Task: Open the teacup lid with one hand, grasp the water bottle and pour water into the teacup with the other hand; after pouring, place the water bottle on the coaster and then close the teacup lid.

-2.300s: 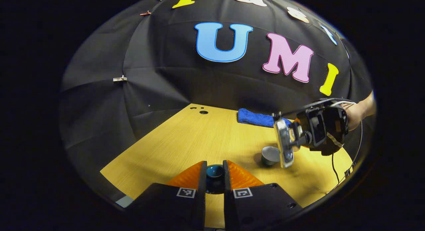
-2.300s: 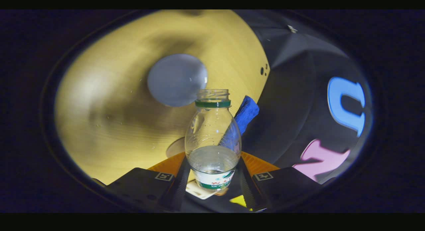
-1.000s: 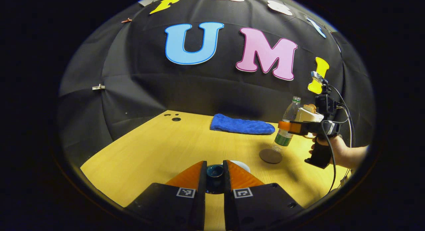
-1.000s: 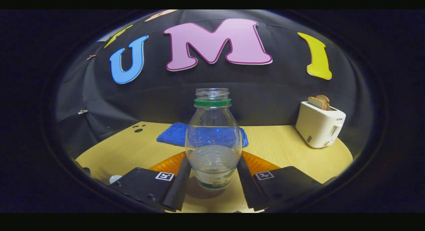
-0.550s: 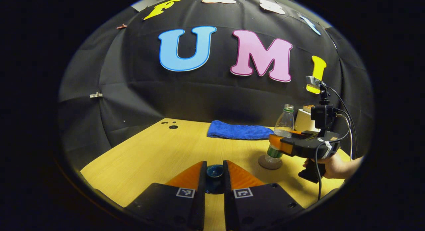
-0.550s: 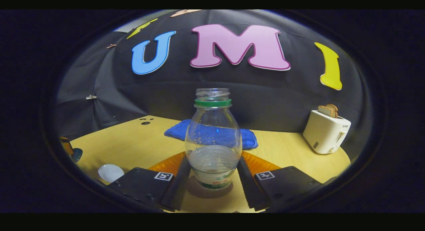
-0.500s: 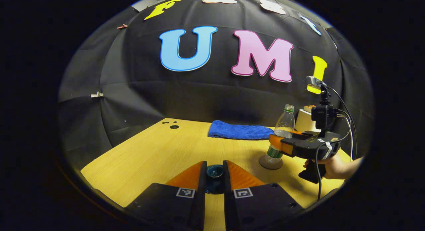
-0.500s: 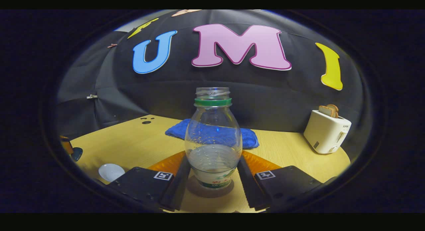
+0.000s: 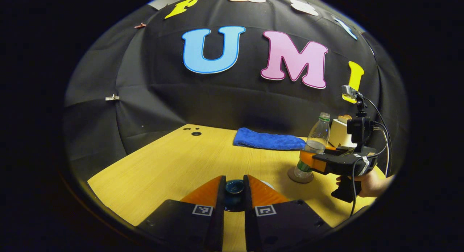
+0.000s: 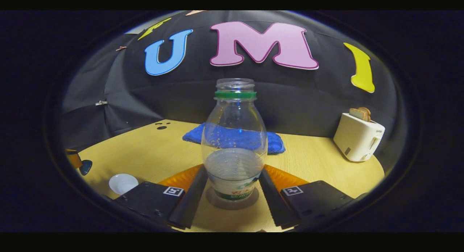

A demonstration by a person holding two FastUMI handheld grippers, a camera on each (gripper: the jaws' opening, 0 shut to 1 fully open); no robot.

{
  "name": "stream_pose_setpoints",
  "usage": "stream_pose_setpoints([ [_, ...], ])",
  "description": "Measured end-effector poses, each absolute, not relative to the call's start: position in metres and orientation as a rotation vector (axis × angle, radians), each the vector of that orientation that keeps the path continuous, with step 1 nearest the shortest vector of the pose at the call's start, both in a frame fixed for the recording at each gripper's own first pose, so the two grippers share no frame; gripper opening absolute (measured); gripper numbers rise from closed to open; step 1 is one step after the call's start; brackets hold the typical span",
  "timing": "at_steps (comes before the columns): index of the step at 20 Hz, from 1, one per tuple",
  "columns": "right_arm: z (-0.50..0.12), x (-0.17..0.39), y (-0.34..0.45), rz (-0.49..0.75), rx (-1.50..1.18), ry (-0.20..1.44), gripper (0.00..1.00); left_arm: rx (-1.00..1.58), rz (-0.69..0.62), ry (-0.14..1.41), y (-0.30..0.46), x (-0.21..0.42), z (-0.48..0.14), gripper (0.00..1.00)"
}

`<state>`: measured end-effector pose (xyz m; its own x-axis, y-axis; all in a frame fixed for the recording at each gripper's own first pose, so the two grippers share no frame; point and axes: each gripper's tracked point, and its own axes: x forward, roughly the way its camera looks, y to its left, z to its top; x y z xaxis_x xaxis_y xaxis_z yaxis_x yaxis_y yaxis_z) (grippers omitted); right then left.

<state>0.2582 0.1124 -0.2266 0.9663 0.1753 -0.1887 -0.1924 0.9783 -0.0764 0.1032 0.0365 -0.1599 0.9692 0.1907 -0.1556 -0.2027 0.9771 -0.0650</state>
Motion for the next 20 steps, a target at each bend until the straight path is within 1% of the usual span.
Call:
stream_pose_setpoints([
  [2, -0.231, 0.255, 0.110, 0.187, -0.091, 0.201, 0.86, -0.082, 0.188, 0.150, 0.032, 0.107, -0.161, 0.27],
  [3, -0.234, 0.253, 0.109, 0.187, -0.097, 0.213, 0.90, -0.083, 0.181, 0.153, 0.030, 0.111, -0.160, 0.27],
  [4, -0.236, 0.250, 0.106, 0.182, -0.108, 0.218, 0.98, -0.076, 0.173, 0.158, 0.027, 0.116, -0.163, 0.27],
  [5, -0.239, 0.245, 0.104, 0.191, -0.120, 0.223, 0.98, -0.055, 0.149, 0.166, 0.020, 0.123, -0.165, 0.28],
  [6, -0.243, 0.241, 0.102, 0.192, -0.125, 0.237, 0.96, -0.041, 0.141, 0.175, 0.016, 0.128, -0.167, 0.24],
  [7, -0.249, 0.233, 0.100, 0.194, -0.120, 0.260, 0.98, -0.036, 0.138, 0.178, 0.014, 0.134, -0.171, 0.27],
  [8, -0.253, 0.225, 0.098, 0.201, -0.110, 0.277, 0.96, -0.038, 0.131, 0.175, 0.011, 0.140, -0.172, 0.24],
  [9, -0.254, 0.215, 0.095, 0.201, -0.111, 0.289, 0.98, -0.036, 0.130, 0.170, 0.008, 0.146, -0.174, 0.24],
  [10, -0.250, 0.206, 0.089, 0.191, -0.118, 0.278, 0.98, -0.032, 0.127, 0.169, 0.007, 0.151, -0.176, 0.28],
  [14, -0.246, 0.167, 0.069, 0.178, -0.191, 0.239, 0.98, 0.009, 0.114, 0.174, 0.005, 0.170, -0.194, 0.28],
  [15, -0.251, 0.155, 0.070, 0.191, -0.175, 0.258, 0.98, 0.017, 0.107, 0.173, 0.004, 0.174, -0.199, 0.28],
  [16, -0.256, 0.150, 0.070, 0.192, -0.160, 0.275, 0.98, 0.021, 0.098, 0.176, 0.003, 0.176, -0.203, 0.24],
  [17, -0.261, 0.145, 0.071, 0.195, -0.150, 0.292, 0.98, 0.032, 0.083, 0.178, -0.001, 0.177, -0.207, 0.28],
  [18, -0.265, 0.143, 0.071, 0.196, -0.147, 0.306, 0.97, 0.042, 0.074, 0.178, -0.003, 0.178, -0.208, 0.28],
  [19, -0.269, 0.142, 0.070, 0.192, -0.144, 0.323, 0.97, 0.062, 0.070, 0.174, -0.005, 0.177, -0.207, 0.24],
  [20, -0.270, 0.142, 0.070, 0.190, -0.133, 0.332, 0.98, 0.072, 0.069, 0.173, -0.007, 0.176, -0.207, 0.28],
])
